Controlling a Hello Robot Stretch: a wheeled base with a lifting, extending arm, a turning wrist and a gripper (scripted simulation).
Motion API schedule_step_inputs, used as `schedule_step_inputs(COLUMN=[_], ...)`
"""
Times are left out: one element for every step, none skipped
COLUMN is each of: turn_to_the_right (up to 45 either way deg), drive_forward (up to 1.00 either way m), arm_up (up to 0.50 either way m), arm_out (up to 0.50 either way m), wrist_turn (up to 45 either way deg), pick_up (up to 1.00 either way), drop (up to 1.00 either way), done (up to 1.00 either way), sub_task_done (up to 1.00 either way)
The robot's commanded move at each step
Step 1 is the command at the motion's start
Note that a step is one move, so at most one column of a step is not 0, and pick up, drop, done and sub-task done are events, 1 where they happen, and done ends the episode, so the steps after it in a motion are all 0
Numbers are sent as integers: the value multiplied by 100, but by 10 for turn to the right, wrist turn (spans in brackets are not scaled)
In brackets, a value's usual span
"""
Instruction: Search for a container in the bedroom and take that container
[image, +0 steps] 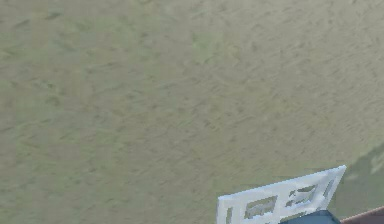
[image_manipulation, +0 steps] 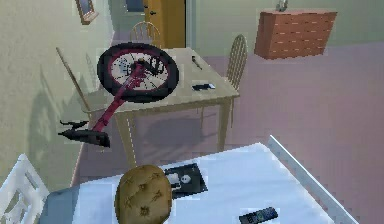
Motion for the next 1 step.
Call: schedule_step_inputs(turn_to_the_right=[0], drive_forward=[0], arm_up=[0], arm_out=[42], wrist_turn=[0], pick_up=[0], drop=[0], done=[0], sub_task_done=[0])
